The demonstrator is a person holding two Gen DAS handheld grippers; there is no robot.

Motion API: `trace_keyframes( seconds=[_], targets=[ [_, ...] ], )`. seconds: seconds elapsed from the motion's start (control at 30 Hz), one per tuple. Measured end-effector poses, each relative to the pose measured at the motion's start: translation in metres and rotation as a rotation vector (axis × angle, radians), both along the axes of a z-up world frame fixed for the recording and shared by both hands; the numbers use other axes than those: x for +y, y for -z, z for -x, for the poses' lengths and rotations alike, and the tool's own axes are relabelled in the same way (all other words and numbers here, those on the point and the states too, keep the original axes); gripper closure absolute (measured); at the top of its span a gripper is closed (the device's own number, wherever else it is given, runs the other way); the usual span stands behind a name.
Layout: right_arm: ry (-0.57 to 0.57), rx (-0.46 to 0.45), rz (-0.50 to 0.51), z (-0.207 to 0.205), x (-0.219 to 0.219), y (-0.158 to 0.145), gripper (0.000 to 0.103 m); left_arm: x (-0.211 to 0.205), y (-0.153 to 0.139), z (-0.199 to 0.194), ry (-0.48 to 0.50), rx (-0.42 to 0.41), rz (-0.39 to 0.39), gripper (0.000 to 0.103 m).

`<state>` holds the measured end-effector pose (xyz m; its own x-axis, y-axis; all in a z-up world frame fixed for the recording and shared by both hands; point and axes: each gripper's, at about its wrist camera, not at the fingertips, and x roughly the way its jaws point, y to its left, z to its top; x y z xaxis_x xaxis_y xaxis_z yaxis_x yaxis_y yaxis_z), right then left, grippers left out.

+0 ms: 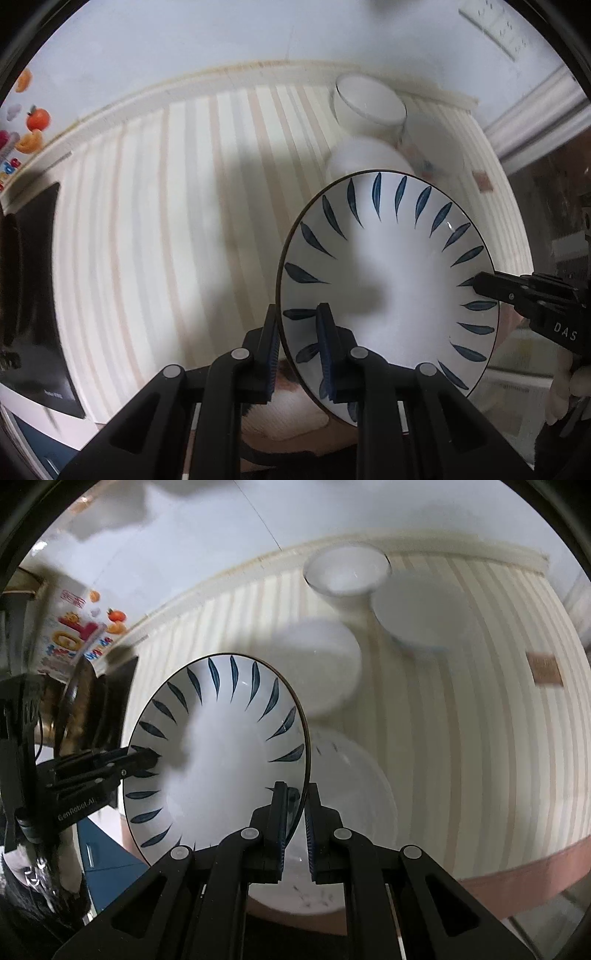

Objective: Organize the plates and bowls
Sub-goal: 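Carry the blue-leaf plate with both tools and lower it onto the pink-flower plate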

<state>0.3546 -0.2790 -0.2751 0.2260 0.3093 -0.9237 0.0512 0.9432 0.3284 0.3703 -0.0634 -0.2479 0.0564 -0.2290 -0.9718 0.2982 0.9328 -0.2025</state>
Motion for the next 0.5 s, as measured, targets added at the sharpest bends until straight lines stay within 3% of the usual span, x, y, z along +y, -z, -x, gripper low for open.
trace_keyframes(
  seconds=[0.5],
  targets=[
    [0.049,0.115,0.005,0.044,-0.032,0.078,0.092,-0.042,0.058,0.026,0.069,0.092,-0.074,0.086]
  ],
)
